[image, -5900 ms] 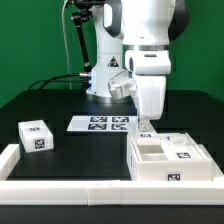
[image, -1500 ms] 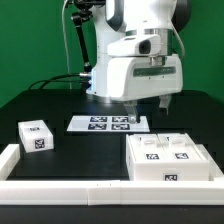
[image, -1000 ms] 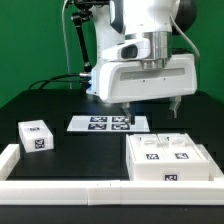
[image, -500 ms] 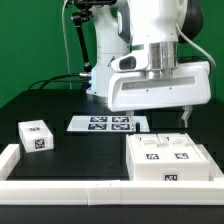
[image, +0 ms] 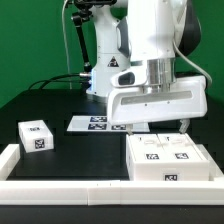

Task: Assemble cabinet

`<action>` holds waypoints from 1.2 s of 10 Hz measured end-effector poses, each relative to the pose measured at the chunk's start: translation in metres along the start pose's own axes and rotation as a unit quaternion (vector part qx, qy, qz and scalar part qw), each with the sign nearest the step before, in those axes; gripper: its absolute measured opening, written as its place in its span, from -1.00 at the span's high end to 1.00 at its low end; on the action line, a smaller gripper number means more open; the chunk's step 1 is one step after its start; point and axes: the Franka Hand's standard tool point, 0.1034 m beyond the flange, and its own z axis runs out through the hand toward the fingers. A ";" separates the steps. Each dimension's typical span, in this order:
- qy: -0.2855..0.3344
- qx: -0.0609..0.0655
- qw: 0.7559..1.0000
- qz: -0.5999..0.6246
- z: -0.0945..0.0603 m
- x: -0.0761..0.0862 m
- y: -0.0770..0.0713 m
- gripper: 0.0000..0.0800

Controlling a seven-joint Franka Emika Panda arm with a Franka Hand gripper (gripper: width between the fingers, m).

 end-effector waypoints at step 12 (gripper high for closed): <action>0.002 -0.001 0.999 -0.037 0.012 0.003 0.014 0.49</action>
Offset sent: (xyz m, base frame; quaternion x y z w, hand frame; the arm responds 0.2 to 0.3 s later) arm 0.0178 -0.0084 -0.0143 -0.0056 0.0151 0.0131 0.9998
